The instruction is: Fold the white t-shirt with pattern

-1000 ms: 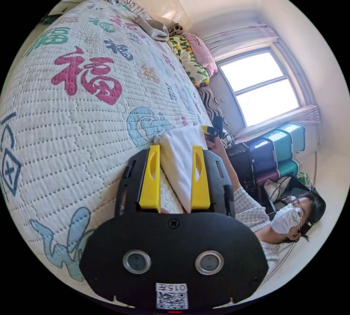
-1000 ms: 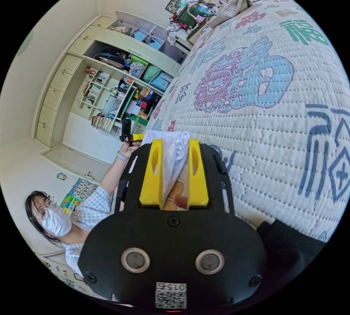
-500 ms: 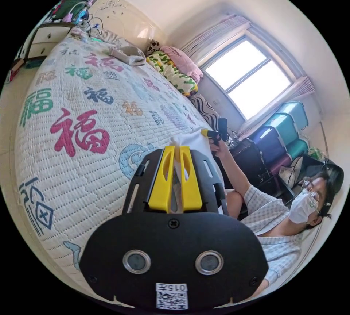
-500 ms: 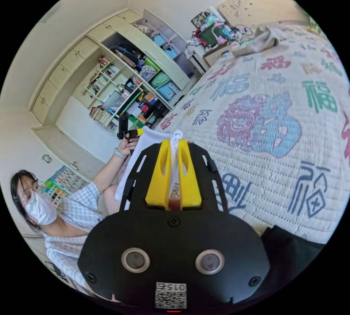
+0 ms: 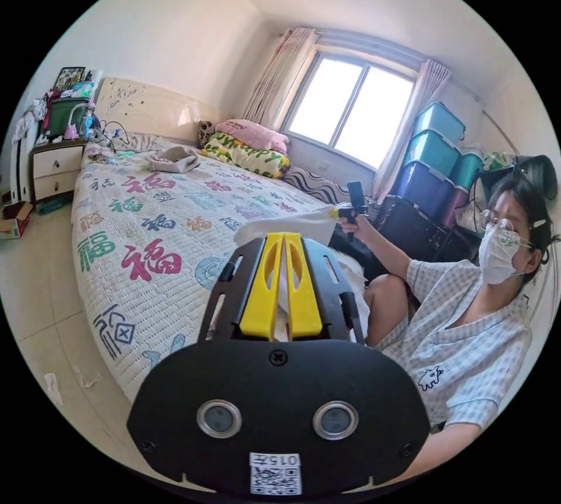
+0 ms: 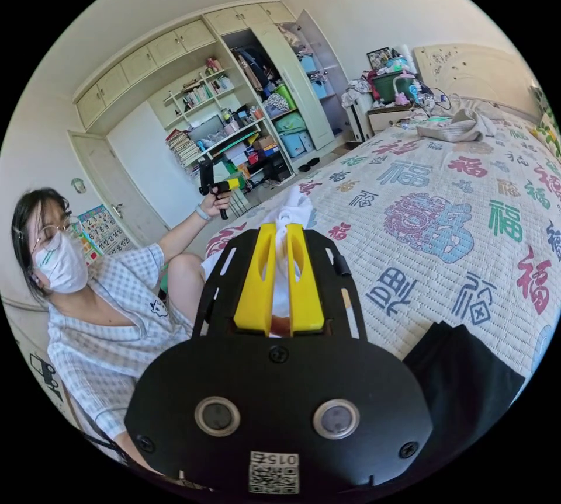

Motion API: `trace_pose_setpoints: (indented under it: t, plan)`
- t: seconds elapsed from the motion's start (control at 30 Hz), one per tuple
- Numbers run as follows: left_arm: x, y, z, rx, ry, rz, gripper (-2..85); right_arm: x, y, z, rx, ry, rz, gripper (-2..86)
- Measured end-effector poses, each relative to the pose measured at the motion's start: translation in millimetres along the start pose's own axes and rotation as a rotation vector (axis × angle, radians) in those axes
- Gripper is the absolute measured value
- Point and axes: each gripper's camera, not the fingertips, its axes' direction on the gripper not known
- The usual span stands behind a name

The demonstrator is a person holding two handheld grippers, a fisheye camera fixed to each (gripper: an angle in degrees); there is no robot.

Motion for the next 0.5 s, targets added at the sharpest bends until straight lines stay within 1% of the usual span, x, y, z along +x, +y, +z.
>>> trace_pose_setpoints:
  t: [0.07,0.1,0.2,0.27,0.33,0.43,0.47,0.5]
  plan:
    - [2,9,3,-0.041,-0.076,-0.034,3.0,-6,5,3,0.004,0.032,0.013,2.5]
    - [-3,13,9,-0.054,-0.102,-0.082,8.9,-8,8,5,0.011,0.035,0.023,2.5]
    - [-27,13,31,-0.055,-0.066,-0.23,17.3,-12,16,14,0.039,-0.014,0.044,2.3]
    - [-36,8,47,-0.036,-0.063,-0.276,19.9,-18,23,19,0.04,-0.035,0.04,2.3]
    - [-39,-2,68,-0.043,-0.052,-0.284,21.1,-24,27,23,0.031,-0.033,0.031,2.2]
    - [-46,-14,115,-0.143,-0.042,-0.267,21.3,-32,34,28,0.028,-0.019,0.028,2.2]
    - [-52,-13,131,-0.175,-0.008,-0.289,19.2,-34,37,30,0.024,-0.021,0.03,2.2]
    - [-58,-13,142,-0.205,0.072,-0.308,15.1,-36,42,32,0.021,-0.024,0.031,2.2]
